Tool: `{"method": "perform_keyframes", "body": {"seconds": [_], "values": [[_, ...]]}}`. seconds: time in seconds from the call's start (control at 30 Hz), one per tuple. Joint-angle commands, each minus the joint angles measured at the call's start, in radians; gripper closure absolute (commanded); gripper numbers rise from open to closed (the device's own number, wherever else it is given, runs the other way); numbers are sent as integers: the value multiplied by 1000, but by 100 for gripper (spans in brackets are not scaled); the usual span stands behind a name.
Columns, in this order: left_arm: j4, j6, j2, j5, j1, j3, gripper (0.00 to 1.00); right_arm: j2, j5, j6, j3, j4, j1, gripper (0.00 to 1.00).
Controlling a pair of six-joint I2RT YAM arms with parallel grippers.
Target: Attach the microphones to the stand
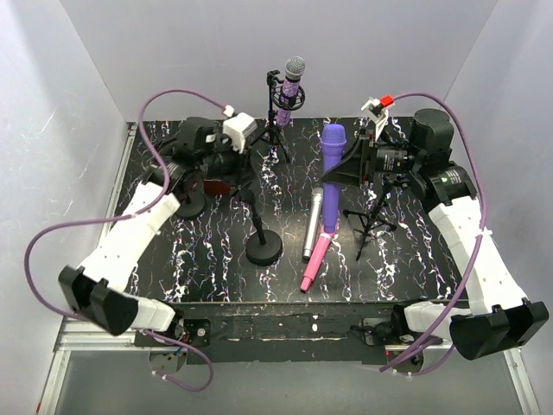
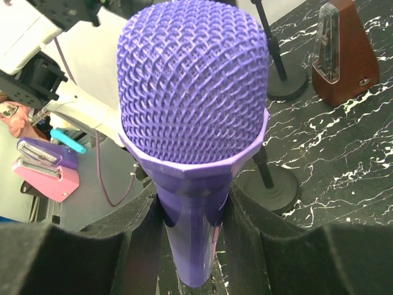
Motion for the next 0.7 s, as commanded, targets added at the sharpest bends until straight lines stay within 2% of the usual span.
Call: {"method": "perform_keyframes", "body": {"seconds": [0.0,0.2,0.33,0.4,0.53,0.67], "values": [[50,172,85,270,-27,94,100,-36,-36,-5,-17,44,-6,99],[19,277,142,268,-110,116,100,-36,-48,-13,-27,47,-6,99],[27,272,136,236,-146,90,100,-34,-56,-17,-25,46,-6,99],[51,249,108,202,-146,62,97,-36,-62,-30,-28,38,-6,99],[117,189,42,132,-144,-7,73,-36,-71,-50,-36,26,-6,99],[147,140,-7,77,-141,-39,53,-31,-72,-82,-33,12,-3,99]]}}
